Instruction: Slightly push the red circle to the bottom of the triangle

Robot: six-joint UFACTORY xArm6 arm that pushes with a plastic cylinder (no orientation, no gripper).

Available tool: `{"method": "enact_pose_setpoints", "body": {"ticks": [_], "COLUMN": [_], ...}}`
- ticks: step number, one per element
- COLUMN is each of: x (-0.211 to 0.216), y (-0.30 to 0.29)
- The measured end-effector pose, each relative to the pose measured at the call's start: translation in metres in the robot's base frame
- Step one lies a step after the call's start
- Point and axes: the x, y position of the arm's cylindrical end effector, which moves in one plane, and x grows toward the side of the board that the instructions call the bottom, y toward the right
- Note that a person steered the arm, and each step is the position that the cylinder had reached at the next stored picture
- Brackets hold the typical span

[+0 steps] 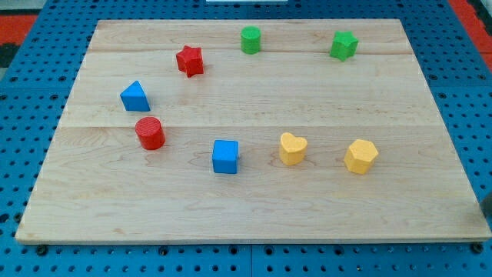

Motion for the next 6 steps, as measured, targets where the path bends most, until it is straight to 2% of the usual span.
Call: {"method": "enact_pose_setpoints", "body": {"ticks": [1,2,3,5,6], "x": [0.001,-0.016,-0.016,-0.017,-0.048], "y": [-0.095,-0.225,-0.281,-0.281,-0.282]}}
